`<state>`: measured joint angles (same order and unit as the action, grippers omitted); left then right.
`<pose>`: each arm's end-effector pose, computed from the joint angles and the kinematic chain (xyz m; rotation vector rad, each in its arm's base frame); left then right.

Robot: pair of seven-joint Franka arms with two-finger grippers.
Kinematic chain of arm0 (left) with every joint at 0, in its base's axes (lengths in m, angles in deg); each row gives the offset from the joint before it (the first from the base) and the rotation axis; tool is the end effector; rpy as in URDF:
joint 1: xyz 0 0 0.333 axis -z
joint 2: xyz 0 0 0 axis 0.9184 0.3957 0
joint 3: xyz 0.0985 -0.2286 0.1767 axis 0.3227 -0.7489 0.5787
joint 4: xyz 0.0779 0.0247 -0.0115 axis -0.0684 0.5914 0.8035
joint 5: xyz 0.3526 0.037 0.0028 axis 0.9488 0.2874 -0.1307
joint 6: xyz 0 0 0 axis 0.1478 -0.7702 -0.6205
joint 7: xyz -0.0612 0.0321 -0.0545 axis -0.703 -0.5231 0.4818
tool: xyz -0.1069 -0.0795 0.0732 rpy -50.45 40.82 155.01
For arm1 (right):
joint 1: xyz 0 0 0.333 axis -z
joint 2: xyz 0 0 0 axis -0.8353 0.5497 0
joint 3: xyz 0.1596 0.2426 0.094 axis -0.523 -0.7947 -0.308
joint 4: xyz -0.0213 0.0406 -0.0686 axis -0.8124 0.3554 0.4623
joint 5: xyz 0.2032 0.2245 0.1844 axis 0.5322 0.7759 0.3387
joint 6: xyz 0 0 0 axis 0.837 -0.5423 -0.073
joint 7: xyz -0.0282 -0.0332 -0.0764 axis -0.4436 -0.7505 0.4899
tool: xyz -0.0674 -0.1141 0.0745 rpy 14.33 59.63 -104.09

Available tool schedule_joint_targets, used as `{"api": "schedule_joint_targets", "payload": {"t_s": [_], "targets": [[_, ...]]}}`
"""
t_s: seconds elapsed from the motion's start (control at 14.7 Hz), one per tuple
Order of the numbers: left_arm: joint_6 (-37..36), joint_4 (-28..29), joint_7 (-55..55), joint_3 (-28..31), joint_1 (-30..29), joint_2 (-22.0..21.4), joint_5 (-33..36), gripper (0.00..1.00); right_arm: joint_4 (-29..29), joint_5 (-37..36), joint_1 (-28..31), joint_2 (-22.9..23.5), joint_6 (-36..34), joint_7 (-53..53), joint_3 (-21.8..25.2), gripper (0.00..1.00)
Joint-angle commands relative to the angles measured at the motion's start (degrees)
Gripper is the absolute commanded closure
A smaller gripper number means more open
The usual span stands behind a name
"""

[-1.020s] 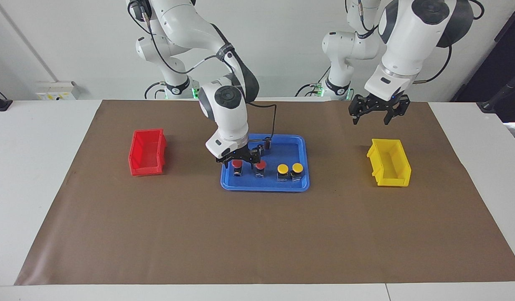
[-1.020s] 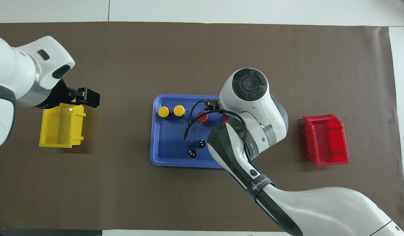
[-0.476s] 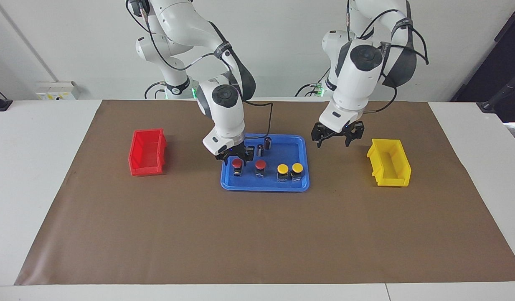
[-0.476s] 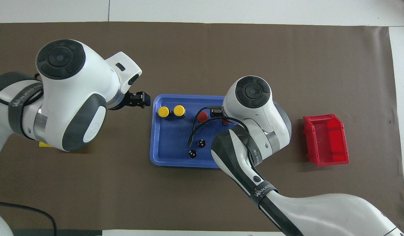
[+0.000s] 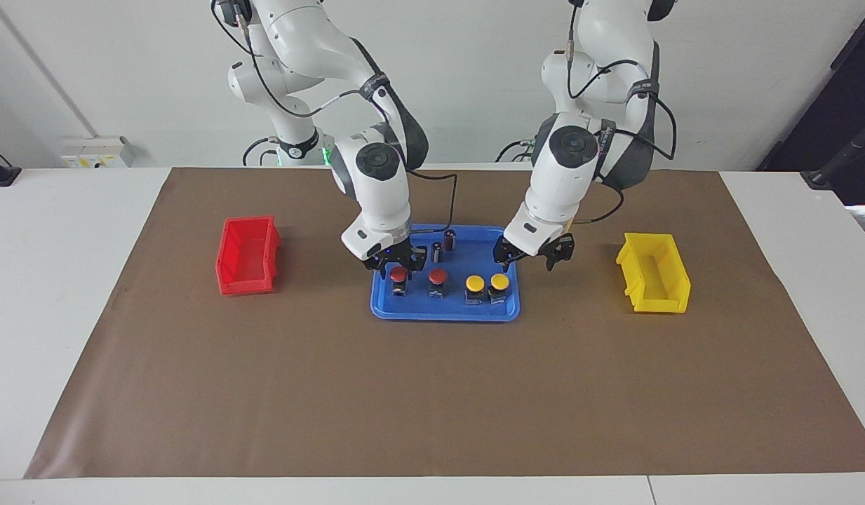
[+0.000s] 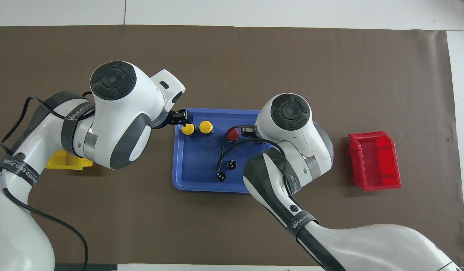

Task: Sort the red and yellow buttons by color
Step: 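Carry the red button into the red bin while the left gripper grasps yellow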

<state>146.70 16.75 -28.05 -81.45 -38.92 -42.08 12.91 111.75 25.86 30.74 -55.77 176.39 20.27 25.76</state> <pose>0.5029 -0.2836 0.3694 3.1022 -0.0850 -0.0314 0.5093 0.2849 0.3176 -3.1034 0.1292 -0.0056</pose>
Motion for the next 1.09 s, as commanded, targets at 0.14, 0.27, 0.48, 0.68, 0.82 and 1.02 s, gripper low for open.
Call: {"api": "schedule_joint_targets", "payload": {"t_s": [0.14, 0.27, 0.48, 0.68, 0.82, 1.02], "targets": [[4.22, 1.97, -1.12, 0.69, 2.46, 1.24, -1.30, 0.00, -0.45, 0.61, 0.33, -1.35, -0.02, -1.24, -0.20, 0.83], [5.09, 1.97, -1.47, 0.69, 2.72, 2.12, -1.30, 0.02, -3.96, 0.61, 2.87, -2.83, -6.32, -5.61, 0.23, 0.84], [5.01, 1.97, -1.91, 0.60, 2.73, 2.82, -1.30, 0.14, -3.90, 0.79, 11.30, -11.17, -17.48, -17.81, 0.23, 0.84], [5.19, 2.93, -1.82, 0.60, 2.73, 2.74, -1.30, 0.24, 4.87, 0.88, 20.35, -21.18, -20.24, -29.85, 0.24, 0.84], [5.19, 2.94, -1.91, 0.60, 2.81, 2.74, -1.38, 0.26, 11.55, 1.92, 27.63, -26.29, -19.72, -39.44, 0.24, 0.84], [5.71, 2.94, -2.00, 0.60, 3.52, 2.74, -2.61, 0.28, 18.06, 3.95, 32.93, -29.64, -17.10, -46.05, 0.50, 0.84]]}}
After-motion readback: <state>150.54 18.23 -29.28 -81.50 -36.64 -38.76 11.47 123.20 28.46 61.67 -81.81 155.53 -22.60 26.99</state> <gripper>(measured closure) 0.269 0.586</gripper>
